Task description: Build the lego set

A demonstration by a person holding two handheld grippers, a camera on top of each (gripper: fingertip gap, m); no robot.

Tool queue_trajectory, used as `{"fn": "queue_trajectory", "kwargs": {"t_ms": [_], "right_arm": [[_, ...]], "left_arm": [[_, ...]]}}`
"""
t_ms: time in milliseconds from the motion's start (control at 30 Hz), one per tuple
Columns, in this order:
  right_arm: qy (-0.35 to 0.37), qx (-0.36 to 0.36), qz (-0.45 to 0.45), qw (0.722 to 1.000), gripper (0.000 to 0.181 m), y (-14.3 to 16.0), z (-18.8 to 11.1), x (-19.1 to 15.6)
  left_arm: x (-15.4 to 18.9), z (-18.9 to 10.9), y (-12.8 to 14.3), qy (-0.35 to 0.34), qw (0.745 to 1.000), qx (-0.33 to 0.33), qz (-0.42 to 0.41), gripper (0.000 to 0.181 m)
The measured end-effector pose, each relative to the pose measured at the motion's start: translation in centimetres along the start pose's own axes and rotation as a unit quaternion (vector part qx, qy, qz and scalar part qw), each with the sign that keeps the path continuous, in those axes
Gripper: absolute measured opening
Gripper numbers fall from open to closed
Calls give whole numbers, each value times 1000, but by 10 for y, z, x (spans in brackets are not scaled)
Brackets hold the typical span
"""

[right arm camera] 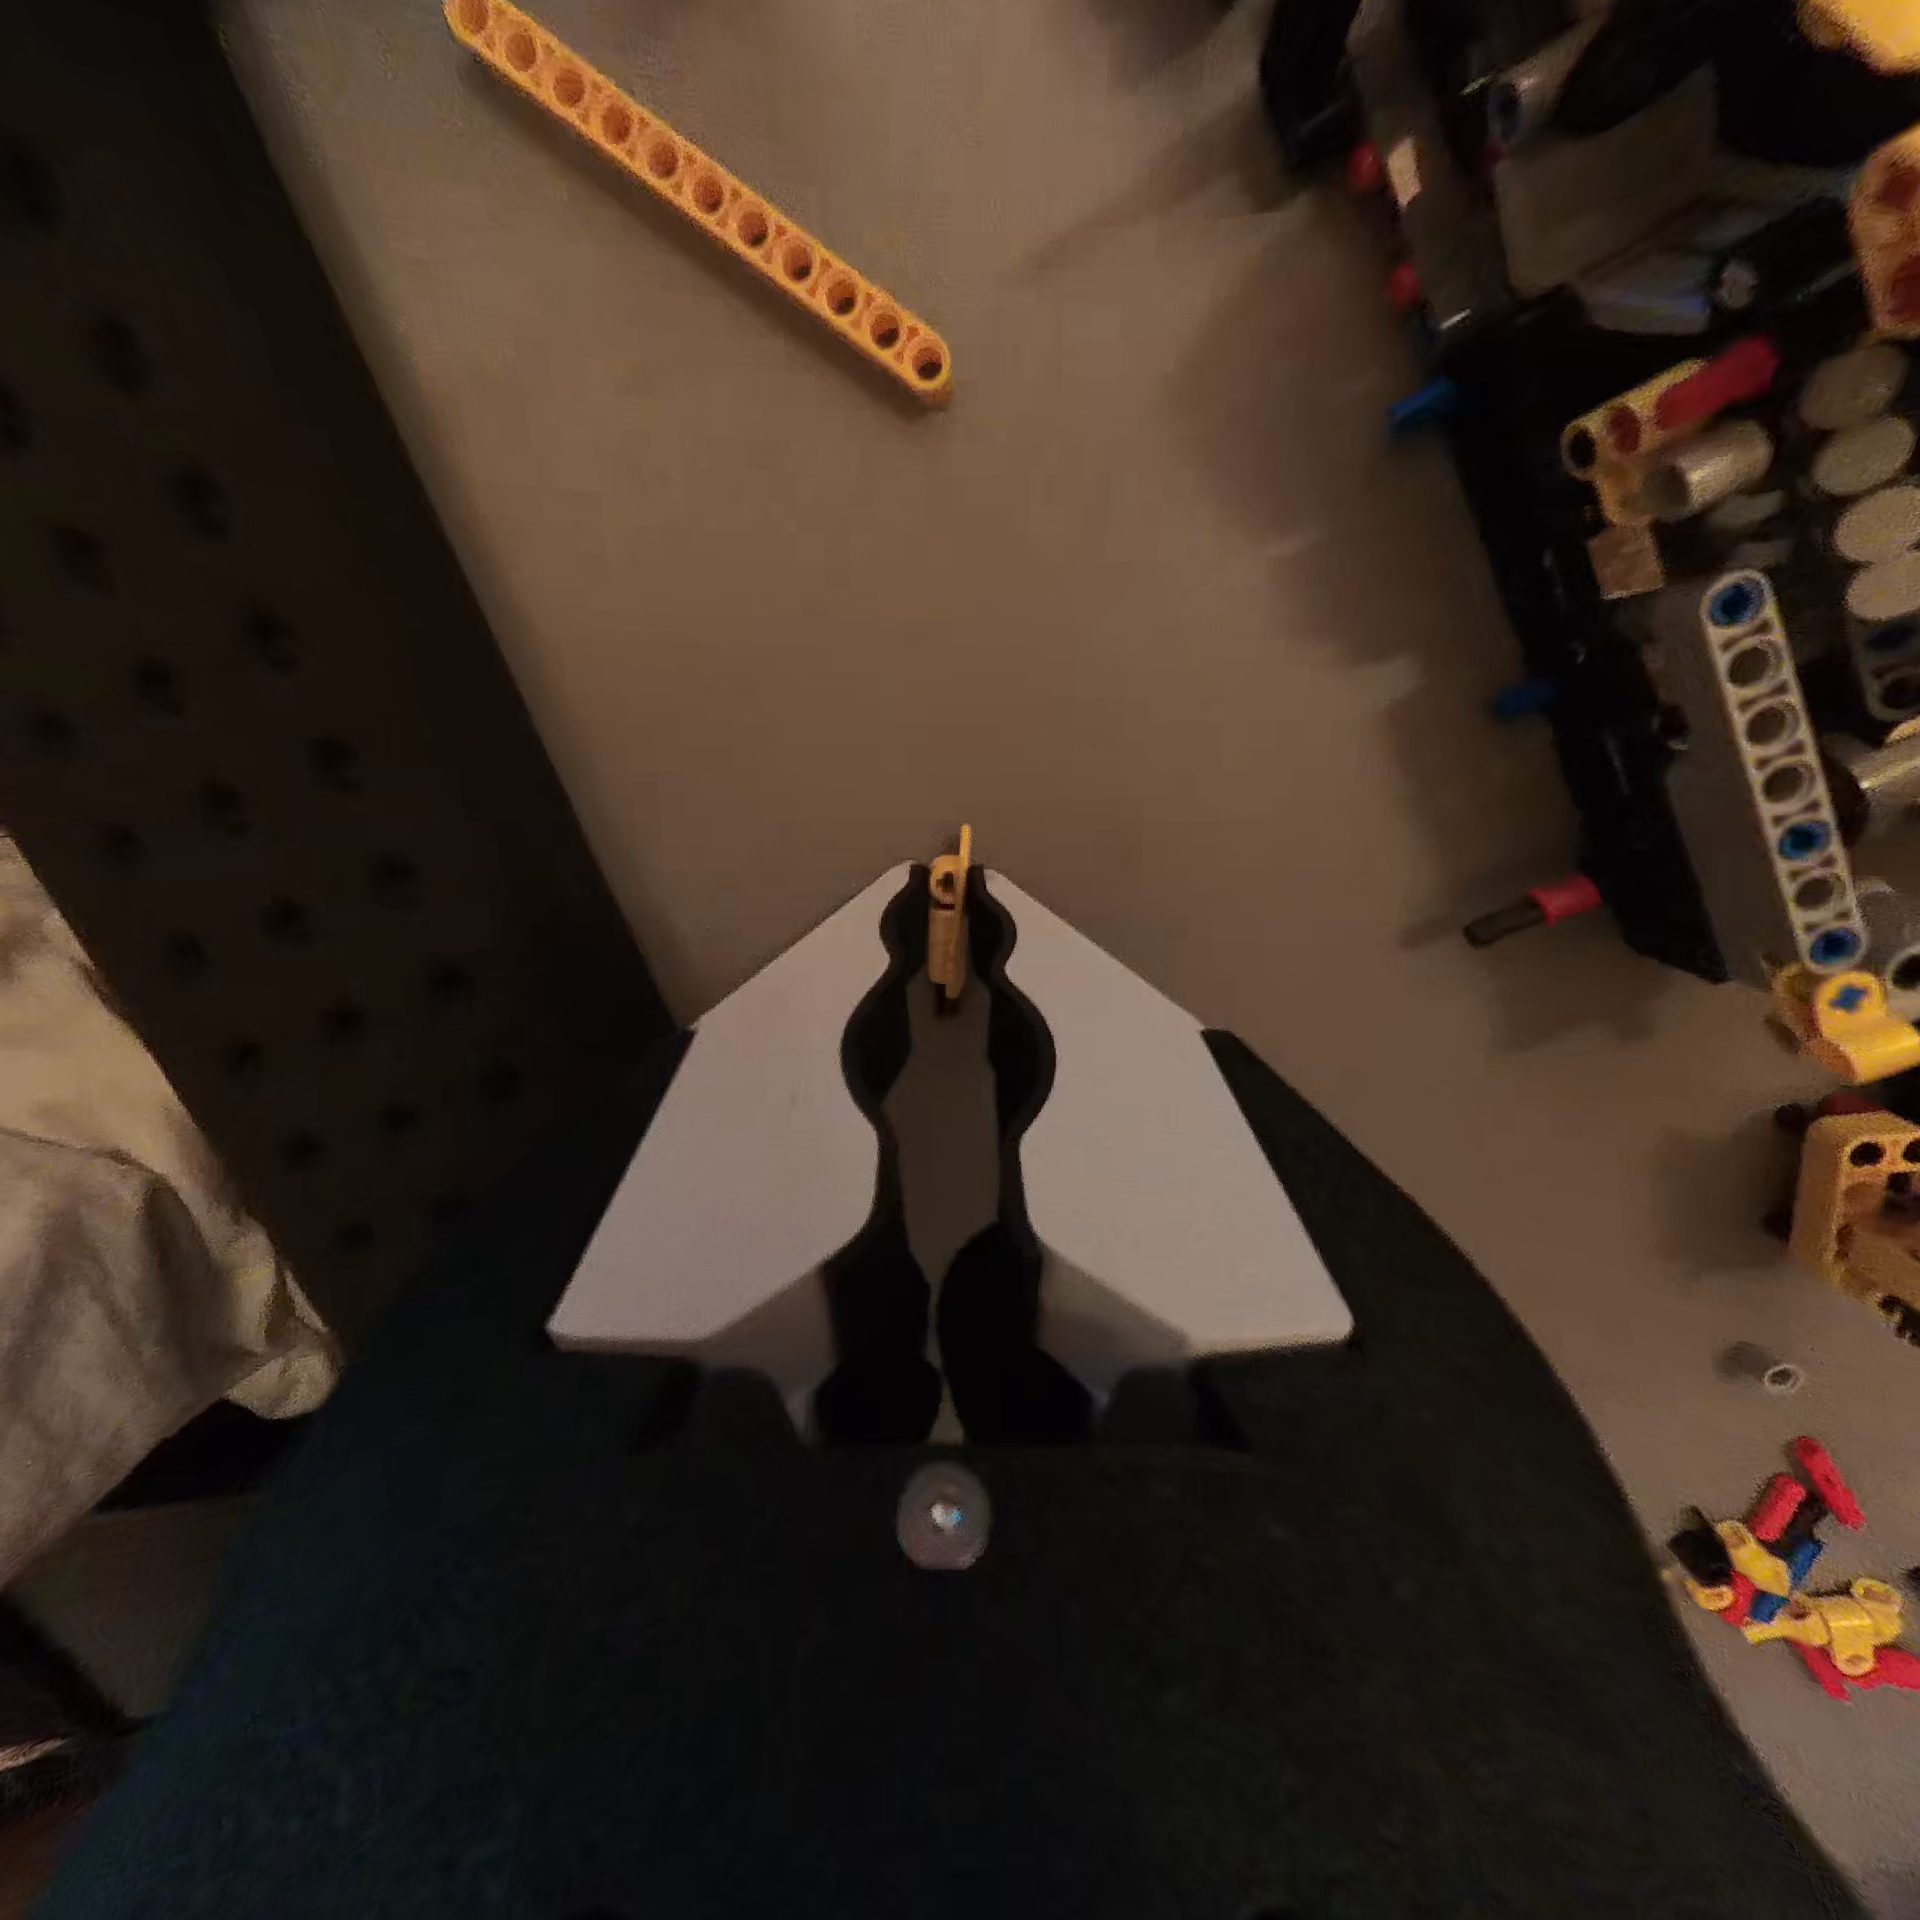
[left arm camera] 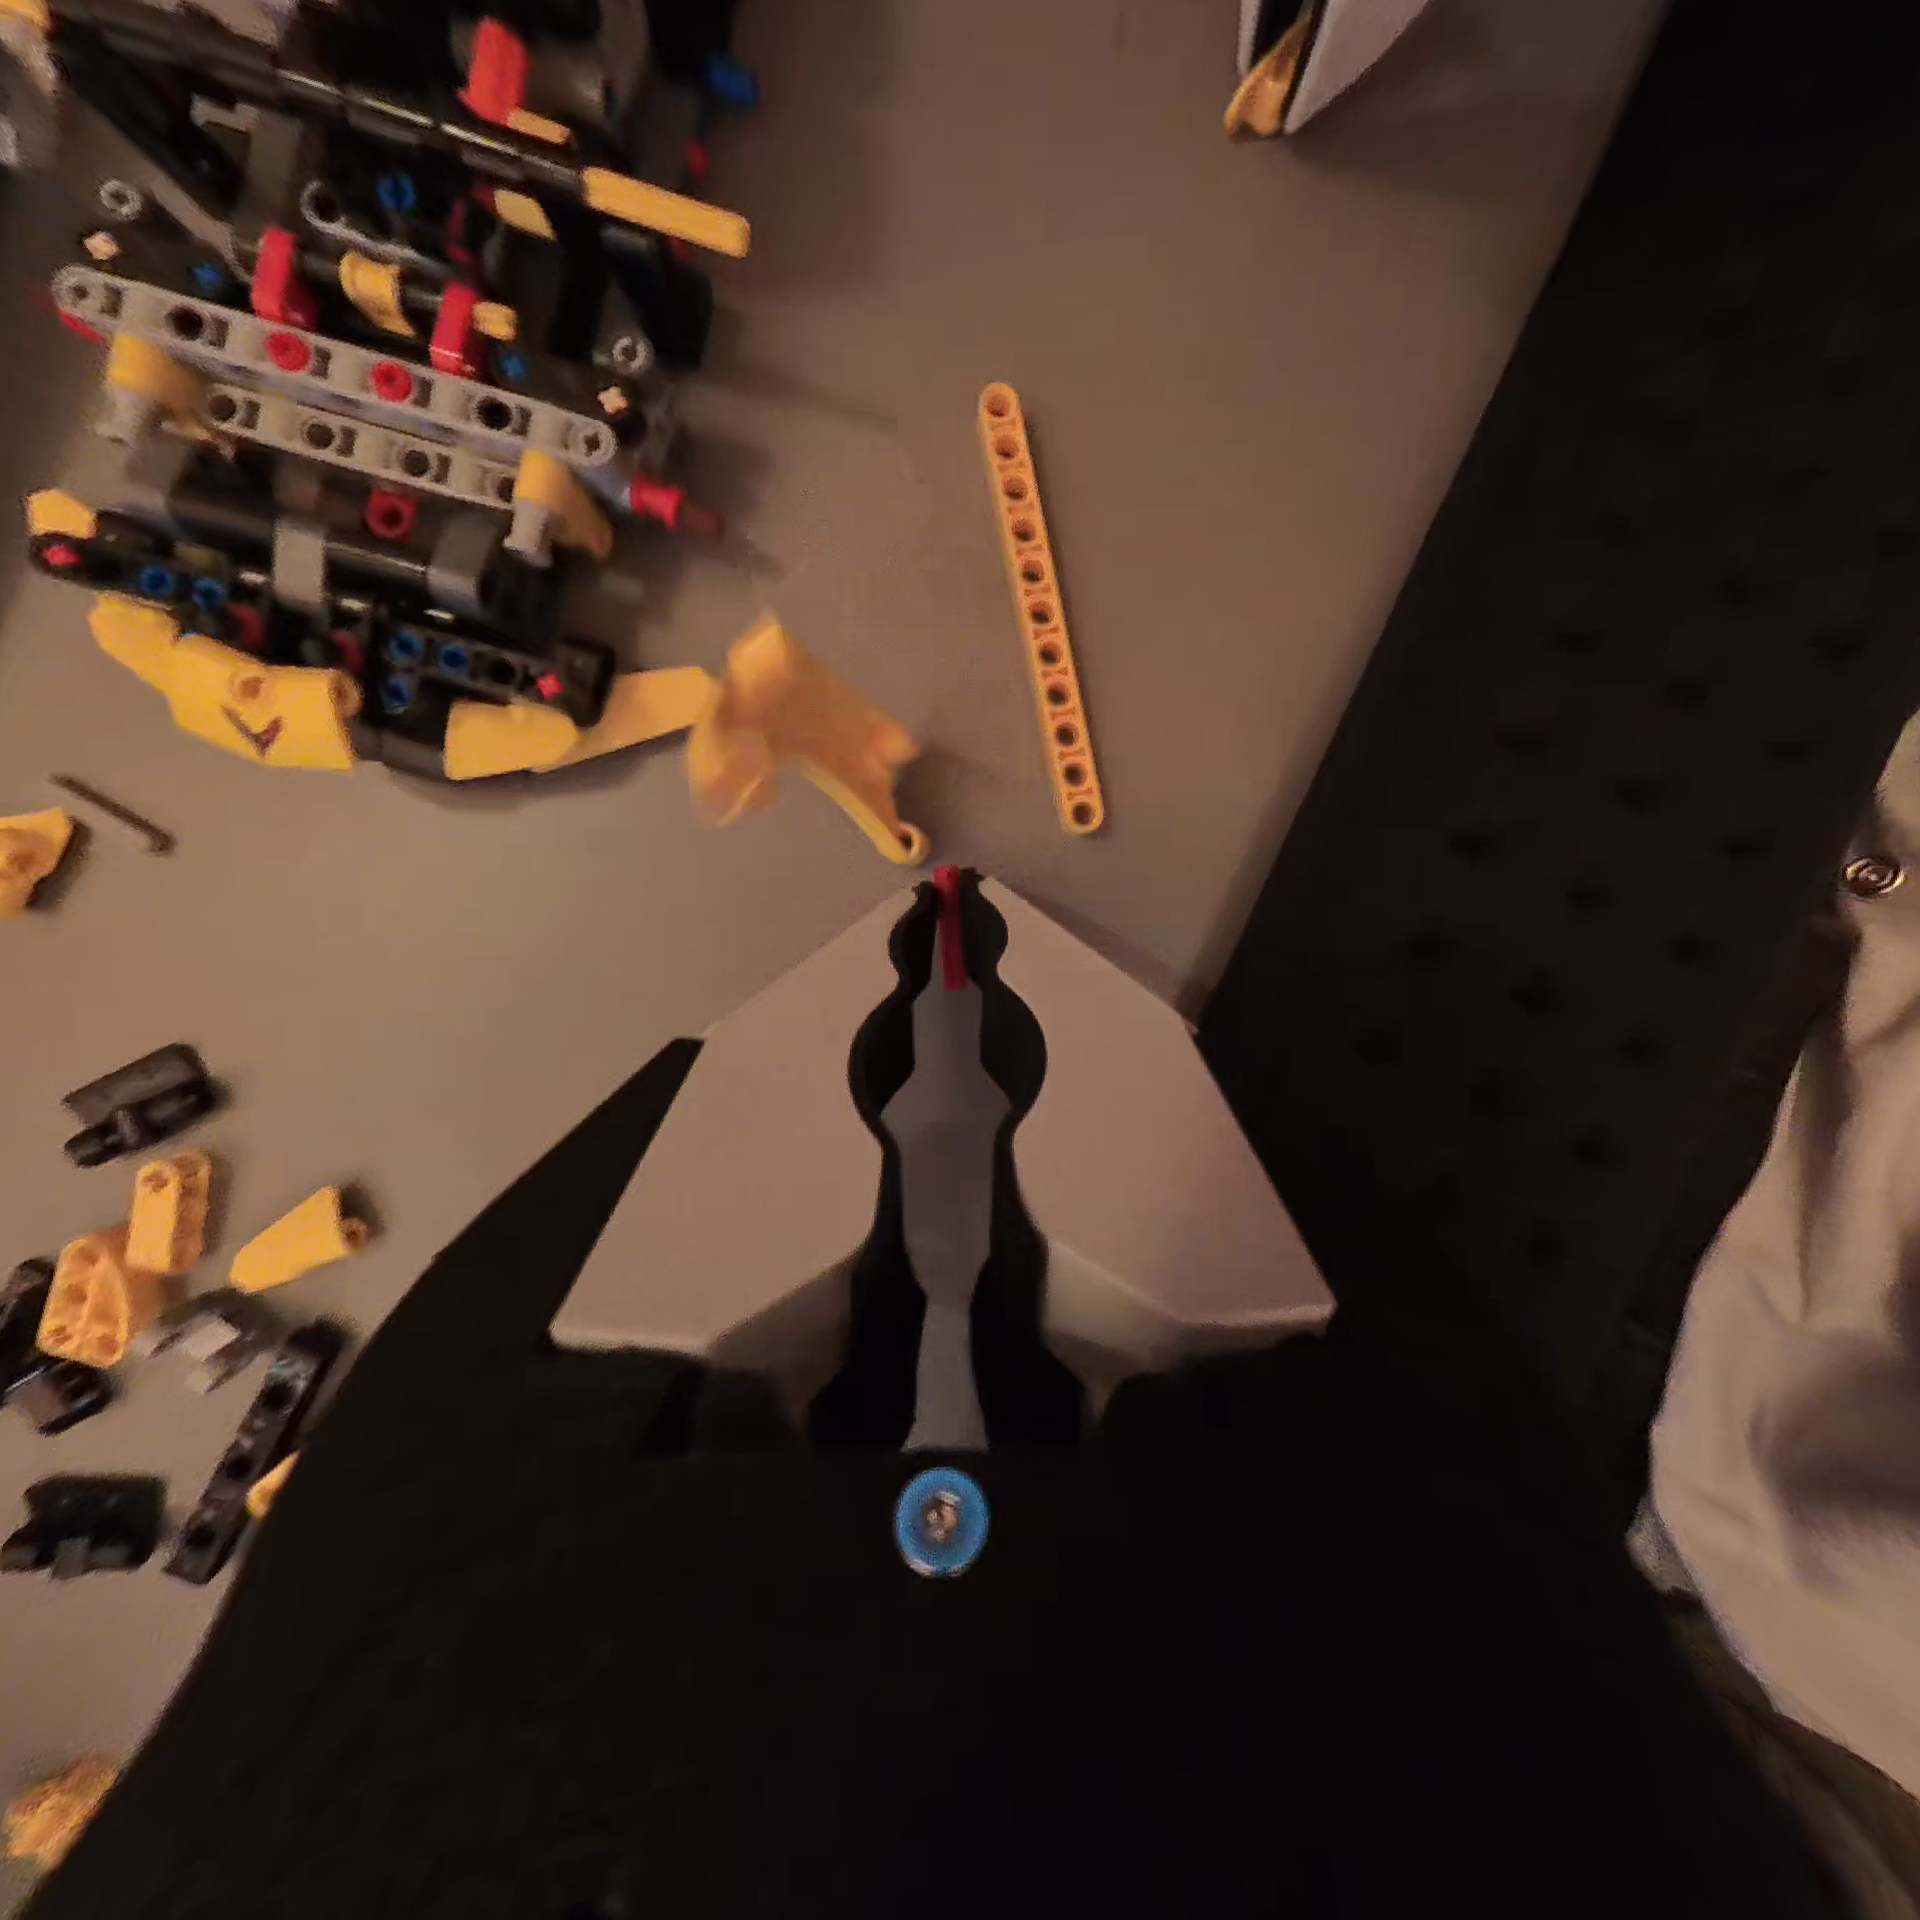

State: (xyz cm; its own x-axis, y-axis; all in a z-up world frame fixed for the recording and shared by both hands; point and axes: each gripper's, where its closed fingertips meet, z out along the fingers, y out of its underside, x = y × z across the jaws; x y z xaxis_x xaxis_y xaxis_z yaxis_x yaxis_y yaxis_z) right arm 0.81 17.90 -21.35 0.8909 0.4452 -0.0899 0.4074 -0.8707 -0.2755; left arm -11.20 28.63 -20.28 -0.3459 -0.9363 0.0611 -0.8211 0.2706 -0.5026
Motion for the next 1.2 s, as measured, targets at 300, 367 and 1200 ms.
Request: {"fn": "queue_trajectory", "kwargs": {"t_ms": [300,367,1200], "right_arm": [[-13,41,11,999,24,0,-6,-1],[-15,98,28,995,25,-11,-19,-1],[-179,463,56,866,3,-139,-95,-68]], "left_arm": [[1,-37,-33,53,984,163,-50,4],[5,-52,-51,75,966,240,-60,4],[35,-103,-101,235,834,487,-110,0]]}}
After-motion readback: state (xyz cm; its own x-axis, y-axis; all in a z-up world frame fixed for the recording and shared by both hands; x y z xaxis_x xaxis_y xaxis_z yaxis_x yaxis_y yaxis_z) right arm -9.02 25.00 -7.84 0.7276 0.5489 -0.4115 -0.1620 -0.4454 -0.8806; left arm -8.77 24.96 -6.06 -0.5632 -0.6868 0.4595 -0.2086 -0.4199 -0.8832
